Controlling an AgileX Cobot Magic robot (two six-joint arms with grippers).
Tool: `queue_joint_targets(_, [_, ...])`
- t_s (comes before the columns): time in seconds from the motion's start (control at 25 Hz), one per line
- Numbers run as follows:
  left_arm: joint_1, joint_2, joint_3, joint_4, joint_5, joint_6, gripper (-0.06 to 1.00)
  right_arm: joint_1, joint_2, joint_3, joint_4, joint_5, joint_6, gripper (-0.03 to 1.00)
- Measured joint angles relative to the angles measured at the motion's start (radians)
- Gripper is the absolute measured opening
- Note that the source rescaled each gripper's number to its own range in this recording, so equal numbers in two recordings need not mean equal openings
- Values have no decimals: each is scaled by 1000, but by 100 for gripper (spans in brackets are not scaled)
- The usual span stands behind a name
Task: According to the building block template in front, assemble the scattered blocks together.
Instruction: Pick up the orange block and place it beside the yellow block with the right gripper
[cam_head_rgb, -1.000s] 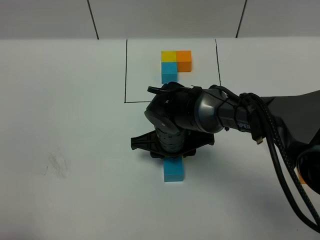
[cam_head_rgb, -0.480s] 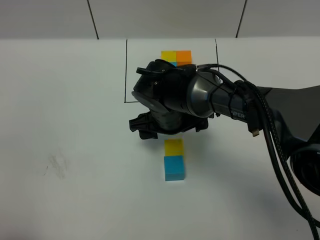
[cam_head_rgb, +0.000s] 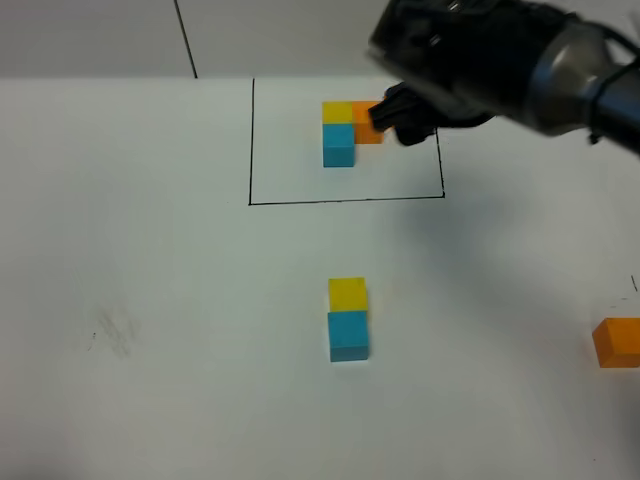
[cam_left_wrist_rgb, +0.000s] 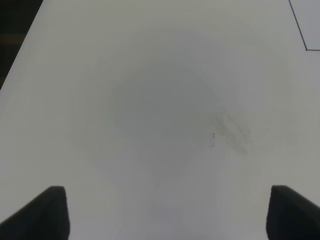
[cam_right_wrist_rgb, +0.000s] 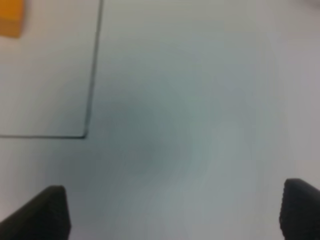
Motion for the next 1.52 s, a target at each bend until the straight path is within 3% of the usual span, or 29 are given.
queue_joint_targets(0.32, [0, 0, 0, 0, 0, 0, 69, -332, -210, 0, 94, 10, -346, 77])
queue_joint_targets(0.56, [0, 0, 0, 0, 0, 0, 69, -625, -327, 14, 337, 14, -614, 77])
queue_joint_targets(0.76, [0, 0, 0, 0, 0, 0, 69, -781, -417, 186, 476, 14, -703, 77])
queue_joint_targets(0.92, [0, 0, 0, 0, 0, 0, 69, -805, -481, 401, 537, -15, -710, 77])
queue_joint_targets(1.2, [0, 0, 0, 0, 0, 0, 69, -763, -507, 736, 711, -271, -815, 77])
queue_joint_targets(1.52, [0, 0, 0, 0, 0, 0, 69, -700, -479, 907, 770, -477, -817, 77])
